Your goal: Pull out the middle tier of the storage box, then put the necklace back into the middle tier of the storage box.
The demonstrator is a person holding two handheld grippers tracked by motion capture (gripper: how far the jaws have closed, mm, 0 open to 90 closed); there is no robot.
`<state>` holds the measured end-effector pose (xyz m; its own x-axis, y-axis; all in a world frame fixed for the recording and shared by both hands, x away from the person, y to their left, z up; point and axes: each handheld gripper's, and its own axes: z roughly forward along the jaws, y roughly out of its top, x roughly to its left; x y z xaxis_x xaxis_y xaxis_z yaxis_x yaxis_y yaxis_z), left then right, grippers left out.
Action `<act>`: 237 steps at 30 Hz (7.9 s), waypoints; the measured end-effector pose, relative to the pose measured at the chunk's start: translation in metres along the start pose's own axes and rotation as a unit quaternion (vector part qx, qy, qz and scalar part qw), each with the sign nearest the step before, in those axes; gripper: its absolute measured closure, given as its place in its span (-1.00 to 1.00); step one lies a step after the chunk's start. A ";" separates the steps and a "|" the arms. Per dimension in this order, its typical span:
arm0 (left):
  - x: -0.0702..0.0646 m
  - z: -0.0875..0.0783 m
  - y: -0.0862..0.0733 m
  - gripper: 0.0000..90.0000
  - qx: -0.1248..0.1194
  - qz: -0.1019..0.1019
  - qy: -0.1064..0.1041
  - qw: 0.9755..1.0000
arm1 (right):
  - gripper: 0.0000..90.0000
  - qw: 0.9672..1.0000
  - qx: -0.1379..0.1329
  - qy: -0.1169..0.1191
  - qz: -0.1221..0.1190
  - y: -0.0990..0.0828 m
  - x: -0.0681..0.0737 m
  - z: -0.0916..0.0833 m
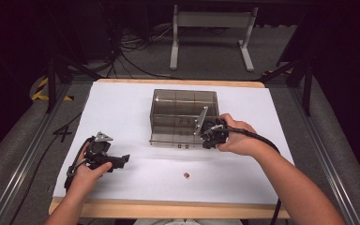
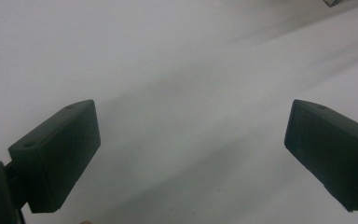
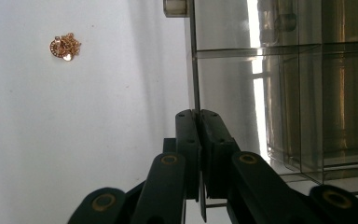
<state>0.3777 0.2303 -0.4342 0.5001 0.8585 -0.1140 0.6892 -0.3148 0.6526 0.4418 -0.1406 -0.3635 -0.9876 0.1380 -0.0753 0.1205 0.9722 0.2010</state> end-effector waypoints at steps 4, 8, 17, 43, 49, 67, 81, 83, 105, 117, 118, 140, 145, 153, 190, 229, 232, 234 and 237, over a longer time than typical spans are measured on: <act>0.000 0.000 0.000 -0.91 0.000 0.000 -0.001 1.000 | 0.94 1.000 0.003 0.002 0.000 0.000 0.001 0.001; 0.000 0.000 0.000 -0.91 0.000 0.000 -0.001 1.000 | 0.94 1.000 0.003 0.000 -0.003 0.000 0.001 0.003; -0.001 0.000 0.000 -0.91 0.001 0.000 0.000 1.000 | 0.94 1.000 0.003 -0.003 0.000 0.000 0.003 0.004; -0.001 0.000 0.000 -0.91 0.003 0.000 -0.001 1.000 | 0.69 0.999 -0.025 -0.027 0.011 0.006 0.014 -0.019; 0.000 0.001 0.000 -0.91 0.001 0.000 -0.001 1.000 | 0.64 0.999 -0.036 -0.024 0.032 0.007 0.017 -0.025; -0.001 0.001 0.000 -0.91 0.004 -0.001 0.001 1.000 | 0.60 0.998 -0.060 -0.016 0.030 0.014 0.033 -0.029; -0.001 0.001 0.000 -0.91 0.004 0.002 -0.001 1.000 | 0.56 0.997 -0.074 0.005 0.027 0.022 0.046 -0.018; -0.001 0.001 0.000 -0.91 0.002 0.002 -0.001 1.000 | 0.56 0.997 -0.074 0.007 0.025 0.022 0.046 -0.017; -0.002 0.001 0.000 -0.91 0.003 0.001 0.000 1.000 | 0.49 0.997 -0.074 0.030 0.017 0.033 0.059 0.007; -0.001 0.001 0.000 -0.91 0.005 0.001 0.000 1.000 | 0.46 0.997 -0.059 0.048 0.008 0.037 0.066 0.024; -0.001 0.001 0.000 -0.91 0.004 0.001 0.000 1.000 | 0.46 0.997 -0.059 0.048 0.008 0.037 0.066 0.024; -0.001 0.001 0.000 -0.91 0.006 0.002 0.000 1.000 | 0.52 0.998 -0.032 0.057 -0.005 0.042 0.075 0.048; -0.001 0.001 0.000 -0.91 0.005 0.002 -0.001 1.000 | 0.65 0.998 -0.025 0.056 -0.008 0.042 0.076 0.050; -0.001 0.001 0.000 -0.91 0.005 0.002 0.000 1.000 | 0.77 0.999 -0.016 0.045 -0.013 0.042 0.076 0.052; -0.002 0.001 0.000 -0.91 0.003 0.001 -0.001 1.000 | 0.77 0.996 -0.072 0.041 0.015 0.041 0.067 0.007; -0.001 0.000 0.000 -0.91 0.005 0.003 -0.002 1.000 | 0.77 0.990 -0.124 0.027 0.058 0.041 0.048 -0.027; -0.001 0.000 0.000 -0.91 0.004 0.003 -0.001 1.000 | 0.77 0.990 -0.126 0.026 0.060 0.041 0.047 -0.029; -0.001 0.001 0.000 -0.91 0.004 0.001 -0.001 1.000 | 0.77 0.990 -0.127 0.023 0.062 0.041 0.046 -0.031; -0.001 0.001 0.000 -0.91 0.005 0.002 -0.001 1.000 | 0.77 0.989 -0.131 0.019 0.065 0.042 0.045 -0.034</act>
<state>0.3773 0.2291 -0.4346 0.5041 0.8564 -0.1117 0.6915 -0.3227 0.6463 0.3986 -0.1003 -0.3250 -0.9691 0.2465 0.0040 0.2215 0.8635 0.4531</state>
